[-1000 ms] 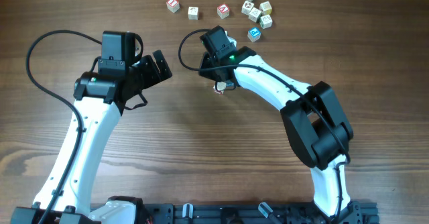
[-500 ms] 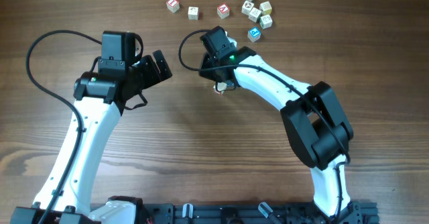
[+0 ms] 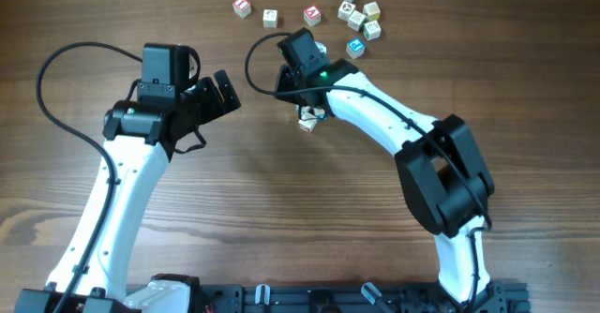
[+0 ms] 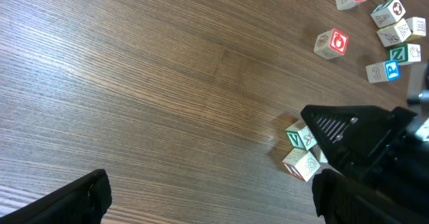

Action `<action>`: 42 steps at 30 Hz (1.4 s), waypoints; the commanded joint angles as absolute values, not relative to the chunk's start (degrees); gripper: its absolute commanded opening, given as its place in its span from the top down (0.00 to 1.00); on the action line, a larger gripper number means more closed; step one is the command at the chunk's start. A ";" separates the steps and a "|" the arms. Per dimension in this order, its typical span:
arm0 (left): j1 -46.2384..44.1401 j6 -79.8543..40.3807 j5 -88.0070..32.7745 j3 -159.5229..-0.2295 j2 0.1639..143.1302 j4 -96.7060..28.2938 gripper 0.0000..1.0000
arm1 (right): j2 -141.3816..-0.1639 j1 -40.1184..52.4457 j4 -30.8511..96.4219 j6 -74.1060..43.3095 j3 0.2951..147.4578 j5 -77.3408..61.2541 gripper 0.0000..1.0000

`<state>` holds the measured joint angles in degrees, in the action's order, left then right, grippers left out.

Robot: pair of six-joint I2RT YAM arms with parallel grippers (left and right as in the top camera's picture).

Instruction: Form a circle

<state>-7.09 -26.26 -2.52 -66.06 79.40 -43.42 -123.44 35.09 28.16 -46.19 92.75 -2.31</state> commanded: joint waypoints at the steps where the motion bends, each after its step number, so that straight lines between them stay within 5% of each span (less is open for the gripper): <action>1: -6.81 -26.61 -2.98 -66.43 79.72 -43.29 0.00 | -119.79 35.24 30.87 -44.99 94.24 1.83 0.95; 12: -6.79 -26.61 -2.98 -66.43 79.72 -43.29 0.00 | -114.52 35.24 53.30 -56.23 94.00 9.72 0.95; 42: -6.81 -26.61 -2.98 -66.43 79.72 -43.29 0.00 | -115.02 36.69 39.51 -61.87 80.23 7.84 0.95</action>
